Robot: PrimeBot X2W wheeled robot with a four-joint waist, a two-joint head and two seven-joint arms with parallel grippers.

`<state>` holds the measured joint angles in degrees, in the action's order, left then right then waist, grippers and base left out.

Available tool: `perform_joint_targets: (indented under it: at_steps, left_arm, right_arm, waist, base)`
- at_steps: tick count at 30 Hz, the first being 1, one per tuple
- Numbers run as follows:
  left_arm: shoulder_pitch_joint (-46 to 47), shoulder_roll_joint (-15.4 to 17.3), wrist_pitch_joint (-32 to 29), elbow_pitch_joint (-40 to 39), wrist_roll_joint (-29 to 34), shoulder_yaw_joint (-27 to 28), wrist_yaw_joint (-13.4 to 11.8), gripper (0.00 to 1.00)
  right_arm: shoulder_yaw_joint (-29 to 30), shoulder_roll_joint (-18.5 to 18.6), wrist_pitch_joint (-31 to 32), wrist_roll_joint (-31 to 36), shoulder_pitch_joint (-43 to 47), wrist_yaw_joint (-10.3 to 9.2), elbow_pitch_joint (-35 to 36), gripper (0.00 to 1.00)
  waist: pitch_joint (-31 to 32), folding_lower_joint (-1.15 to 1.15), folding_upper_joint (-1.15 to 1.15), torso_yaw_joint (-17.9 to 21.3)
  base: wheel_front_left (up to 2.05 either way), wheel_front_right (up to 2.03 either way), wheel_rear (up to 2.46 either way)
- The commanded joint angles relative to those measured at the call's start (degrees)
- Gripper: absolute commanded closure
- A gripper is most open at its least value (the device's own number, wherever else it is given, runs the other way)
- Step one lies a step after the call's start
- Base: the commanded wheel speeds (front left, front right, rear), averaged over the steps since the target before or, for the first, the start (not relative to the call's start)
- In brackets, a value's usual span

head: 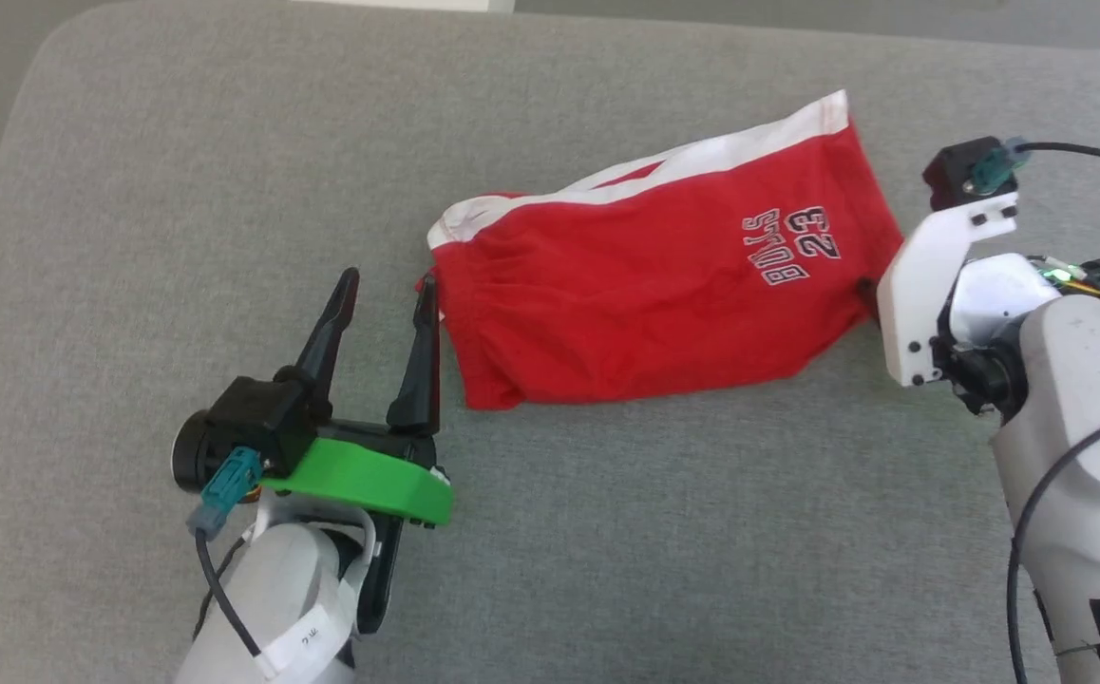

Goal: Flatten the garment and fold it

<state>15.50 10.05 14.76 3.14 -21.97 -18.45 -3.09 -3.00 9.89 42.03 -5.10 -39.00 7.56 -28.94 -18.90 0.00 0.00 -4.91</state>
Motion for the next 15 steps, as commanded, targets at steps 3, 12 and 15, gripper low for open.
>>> perform_joint_targets:
  at_steps: [3,12,15]
  left_arm:
    - [-0.4,-1.5,0.2,0.5,1.7,1.3,1.3,0.0]
    - [-1.0,-4.2,0.2,2.7,3.6,4.1,4.5,0.0]
    - [-0.9,-4.5,-0.5,4.2,3.5,3.8,4.1,0.0]
  right_arm:
    - [-0.7,-0.1,1.8,1.2,-0.1,-0.08,-0.4,0.0]
    - [-2.0,1.3,7.8,-0.2,0.5,-0.08,-0.7,1.0]
    - [-1.3,1.6,7.5,-1.0,0.5,-0.08,0.1,1.0]
  waist:
    - [-1.4,0.0,0.0,-1.2]
    - [-2.3,0.0,0.0,-1.2]
    - [-1.9,0.0,0.0,-1.0]
  base:
    - [0.0,0.0,0.0]
    - [0.0,0.0,0.0]
    - [0.0,0.0,0.0]
